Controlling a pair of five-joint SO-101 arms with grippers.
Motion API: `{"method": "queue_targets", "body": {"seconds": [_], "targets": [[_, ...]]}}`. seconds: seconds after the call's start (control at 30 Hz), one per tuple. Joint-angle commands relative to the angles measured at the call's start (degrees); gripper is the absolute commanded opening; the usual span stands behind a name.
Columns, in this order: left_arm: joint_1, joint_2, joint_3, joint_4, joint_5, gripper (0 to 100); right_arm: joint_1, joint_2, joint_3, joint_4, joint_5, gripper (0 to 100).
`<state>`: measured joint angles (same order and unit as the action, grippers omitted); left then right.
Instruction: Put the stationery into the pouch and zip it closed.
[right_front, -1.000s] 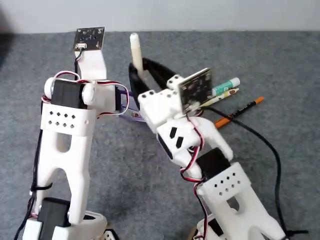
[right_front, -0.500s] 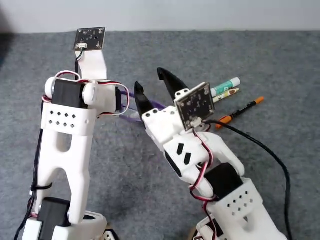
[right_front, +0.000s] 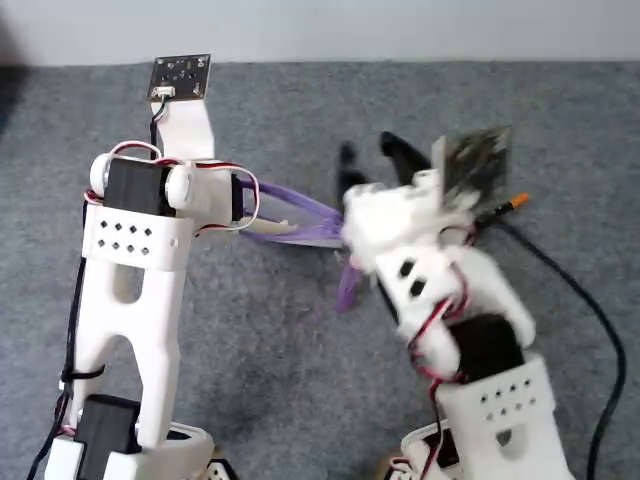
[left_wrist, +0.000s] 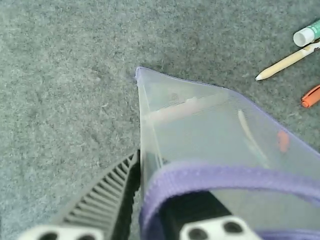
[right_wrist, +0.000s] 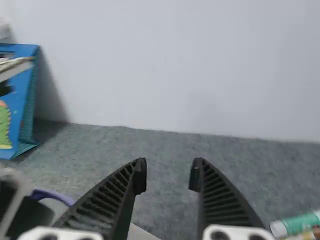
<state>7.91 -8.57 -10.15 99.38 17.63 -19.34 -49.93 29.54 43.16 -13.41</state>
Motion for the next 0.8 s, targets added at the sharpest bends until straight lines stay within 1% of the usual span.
{"method": "queue_targets", "body": {"seconds": [0.0,0.07,0.2,0.43,0.63,0.7,0.77], "targets": [[0.44,0.18,-1.36,0.97,0.62,1,7.43,5.93,-8.26,6.37,-6.33,3.0],[0.44,0.18,-1.36,0.97,0.62,1,10.68,10.15,-10.73,9.10,-8.53,2.4],[0.44,0.18,-1.36,0.97,0.62,1,15.78,18.95,-14.33,12.97,-11.87,5.0],[0.44,0.18,-1.27,0.97,0.62,1,22.99,35.03,-18.99,15.96,-11.96,5.8],[0.53,0.18,-1.27,0.97,0.62,1,29.41,50.77,-28.13,16.04,-11.96,6.1],[0.53,0.18,-1.27,0.97,0.62,1,30.81,55.78,-32.09,16.04,-12.22,9.6],[0.70,0.18,-1.27,0.97,0.62,1,31.78,60.53,-36.13,16.31,-12.92,15.6]]}}
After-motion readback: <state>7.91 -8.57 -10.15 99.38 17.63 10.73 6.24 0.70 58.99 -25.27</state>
